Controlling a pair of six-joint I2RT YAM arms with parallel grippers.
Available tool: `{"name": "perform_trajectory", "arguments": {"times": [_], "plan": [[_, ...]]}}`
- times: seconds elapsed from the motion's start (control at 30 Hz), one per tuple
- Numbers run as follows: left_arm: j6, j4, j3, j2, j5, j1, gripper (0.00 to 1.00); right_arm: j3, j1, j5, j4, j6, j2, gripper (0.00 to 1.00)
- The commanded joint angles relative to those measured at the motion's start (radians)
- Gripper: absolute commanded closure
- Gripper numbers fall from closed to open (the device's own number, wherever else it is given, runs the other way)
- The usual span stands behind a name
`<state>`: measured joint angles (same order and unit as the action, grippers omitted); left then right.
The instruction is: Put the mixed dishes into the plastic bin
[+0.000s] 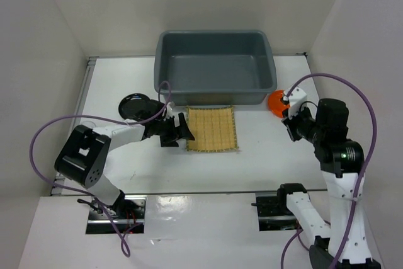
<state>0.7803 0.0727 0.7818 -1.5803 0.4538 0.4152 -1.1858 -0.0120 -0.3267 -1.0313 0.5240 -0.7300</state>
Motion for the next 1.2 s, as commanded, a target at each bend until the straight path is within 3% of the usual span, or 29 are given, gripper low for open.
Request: {"name": "perform_trajectory", "arguments": {"times": [0.0,0.33,0.7,0.9,1.17], "plan": [[0.010,-0.108,0.039,-0.046,0.043,0.004,0.00,0.014,-0.009,-0.074,0.106,0.128,-0.066,1.00],[0.028,-0.226,0.019,-0.138,0.068,0.004,0.00,0.245,-0.166,-0.248,0.258,0.364,-0.319,1.00],[0.051,-0.251,0.046,-0.216,0.106,0.004,0.00,0.402,-0.261,-0.253,0.473,0.320,-0.509,1.00],[0.042,-0.241,0.056,-0.237,0.106,0.004,0.00,0.411,-0.339,-0.239,0.522,0.311,-0.592,1.00],[0.042,-0.241,0.065,-0.265,0.115,0.004,0.00,0.377,-0.339,-0.183,0.582,0.320,-0.742,1.00]]}}
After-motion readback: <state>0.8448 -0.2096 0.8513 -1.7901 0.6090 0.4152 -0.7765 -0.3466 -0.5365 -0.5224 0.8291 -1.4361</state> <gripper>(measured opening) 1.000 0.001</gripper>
